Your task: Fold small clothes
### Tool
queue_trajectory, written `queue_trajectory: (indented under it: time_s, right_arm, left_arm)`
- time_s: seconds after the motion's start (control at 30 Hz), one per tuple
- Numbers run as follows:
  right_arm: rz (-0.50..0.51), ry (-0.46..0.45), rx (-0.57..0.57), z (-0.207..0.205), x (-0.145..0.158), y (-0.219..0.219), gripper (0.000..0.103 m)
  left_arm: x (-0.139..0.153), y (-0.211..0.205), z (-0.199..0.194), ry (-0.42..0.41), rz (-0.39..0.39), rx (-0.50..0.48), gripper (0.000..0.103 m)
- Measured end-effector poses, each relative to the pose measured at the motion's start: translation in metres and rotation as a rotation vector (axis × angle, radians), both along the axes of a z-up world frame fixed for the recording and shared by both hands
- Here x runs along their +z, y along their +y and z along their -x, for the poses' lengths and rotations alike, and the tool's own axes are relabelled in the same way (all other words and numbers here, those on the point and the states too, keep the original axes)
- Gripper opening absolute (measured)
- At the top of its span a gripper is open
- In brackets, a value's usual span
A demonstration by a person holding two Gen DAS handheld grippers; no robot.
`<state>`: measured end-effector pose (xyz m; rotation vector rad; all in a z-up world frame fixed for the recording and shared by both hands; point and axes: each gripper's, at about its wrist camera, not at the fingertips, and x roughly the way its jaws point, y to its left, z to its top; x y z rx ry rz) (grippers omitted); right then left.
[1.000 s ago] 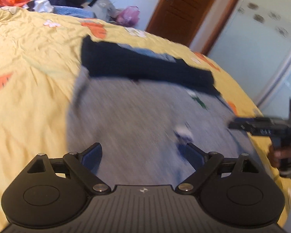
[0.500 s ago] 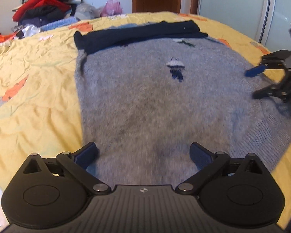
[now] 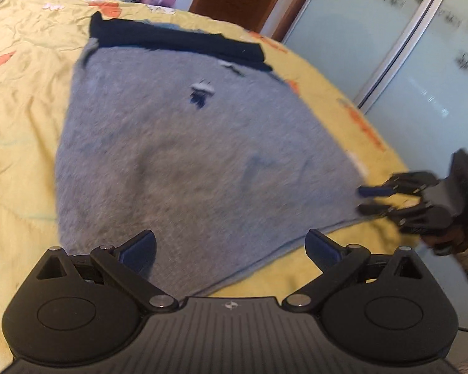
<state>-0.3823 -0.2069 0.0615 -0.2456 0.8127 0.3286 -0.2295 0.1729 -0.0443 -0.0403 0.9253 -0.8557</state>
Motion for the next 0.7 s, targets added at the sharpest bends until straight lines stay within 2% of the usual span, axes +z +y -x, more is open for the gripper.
queue_trajectory:
  time_s: [0.13,0.17,0.2,0.23,0.3,0.33,0.4,0.53,0.63,0.7]
  right_arm:
    - [-0.015,-0.015,-0.021,-0.001,-0.012,0.0,0.034]
    - [-0.021,-0.011,-0.024,-0.002,-0.011,0.001,0.03]
    - [-0.028,-0.007,-0.025,0.0,-0.012,0.003,0.021]
    - [-0.025,-0.008,-0.034,0.001,-0.011,0.005,0.008]
    - [-0.052,-0.013,-0.056,0.004,-0.008,0.005,0.007]
    - [-0.084,-0.016,-0.071,0.005,-0.006,0.002,0.007]
    - [-0.124,-0.022,-0.108,0.007,-0.002,-0.006,0.006]
    - [-0.116,-0.058,-0.18,0.017,0.014,-0.02,0.006]
    - [-0.093,-0.061,-0.205,0.025,0.02,-0.029,0.006]
    - [-0.071,-0.036,-0.217,0.027,0.015,-0.032,0.006]
  left_arm:
    - [-0.004,-0.002,0.004,-0.047,-0.01,-0.008,0.102]
    - [-0.004,-0.003,0.004,-0.047,-0.014,-0.008,0.101]
    - [-0.003,-0.003,0.003,-0.048,-0.018,-0.006,0.096]
    - [-0.002,-0.002,0.003,-0.054,-0.027,0.005,0.089]
    - [0.001,0.003,0.0,-0.046,-0.032,0.033,0.043]
    - [0.002,0.007,-0.003,-0.013,-0.013,0.037,0.036]
    - [0.003,0.012,-0.005,0.033,0.029,0.032,0.035]
    - [0.006,0.01,0.005,0.04,0.04,-0.005,0.034]
    - [0.01,0.009,0.015,0.015,0.012,-0.016,0.035]
    - [0.005,0.009,0.015,0.005,-0.042,-0.013,0.034]
